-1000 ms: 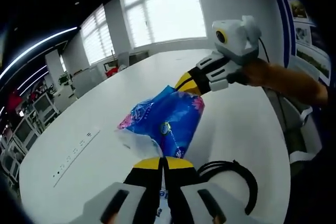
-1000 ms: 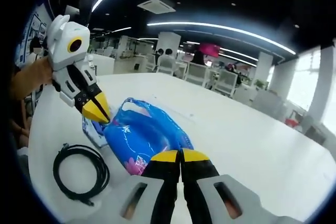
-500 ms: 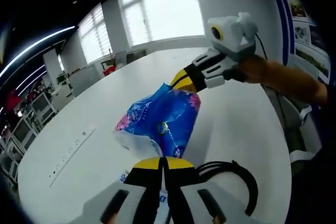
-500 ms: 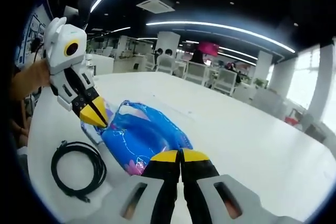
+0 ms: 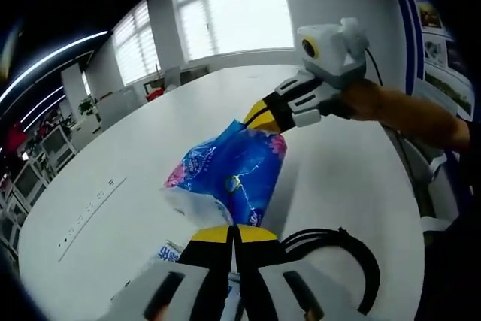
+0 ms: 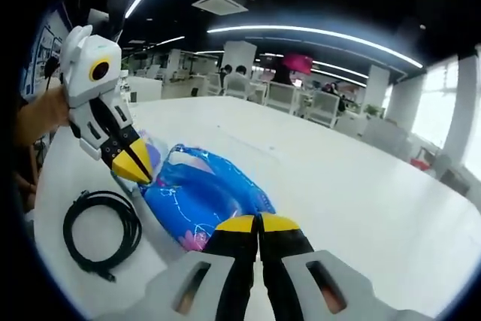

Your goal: Arrange the tabletop items into an orderly group along one side of the table until the central work area is clear of visible clutter.

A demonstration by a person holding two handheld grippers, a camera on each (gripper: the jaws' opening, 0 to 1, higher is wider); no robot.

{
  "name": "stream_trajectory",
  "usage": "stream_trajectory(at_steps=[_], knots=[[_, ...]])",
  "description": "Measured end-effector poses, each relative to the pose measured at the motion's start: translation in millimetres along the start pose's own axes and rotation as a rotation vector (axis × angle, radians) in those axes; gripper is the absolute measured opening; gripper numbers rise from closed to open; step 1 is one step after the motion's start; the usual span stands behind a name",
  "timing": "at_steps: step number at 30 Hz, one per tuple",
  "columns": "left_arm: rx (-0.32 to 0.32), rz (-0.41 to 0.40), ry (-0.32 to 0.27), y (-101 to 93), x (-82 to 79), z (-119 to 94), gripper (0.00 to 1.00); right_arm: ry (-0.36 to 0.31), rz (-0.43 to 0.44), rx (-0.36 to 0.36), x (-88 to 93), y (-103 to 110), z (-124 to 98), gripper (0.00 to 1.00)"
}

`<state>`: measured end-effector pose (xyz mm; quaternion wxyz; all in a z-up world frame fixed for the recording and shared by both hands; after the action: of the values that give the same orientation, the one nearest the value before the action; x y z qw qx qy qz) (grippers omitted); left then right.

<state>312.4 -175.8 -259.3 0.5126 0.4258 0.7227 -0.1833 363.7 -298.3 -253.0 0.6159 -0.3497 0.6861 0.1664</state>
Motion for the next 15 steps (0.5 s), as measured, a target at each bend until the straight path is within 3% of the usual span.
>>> stream_trajectory(at_steps=[7,15], knots=[[0.007,0.003,0.008,14.6,0.8,18,0.0,0.012,0.015,0.003,12.2,-5,0,0.0],[0.007,0.008,0.02,6.6,13.9,28,0.0,0.026,0.037,0.008,27.1,-6,2,0.0]])
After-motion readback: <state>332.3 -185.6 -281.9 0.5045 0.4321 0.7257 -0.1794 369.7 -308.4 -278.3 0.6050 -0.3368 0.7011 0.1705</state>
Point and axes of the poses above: the point that each gripper's makers call its tool centre point, and the gripper's own axes: z roughly forward along the fingers, y roughly to its left, x roughly out of its underside, the point moved 2 cm from there along -z, roughly backward along the fingers, and after that the axes turned 12 degrees about -y, right-handed, at the moved point
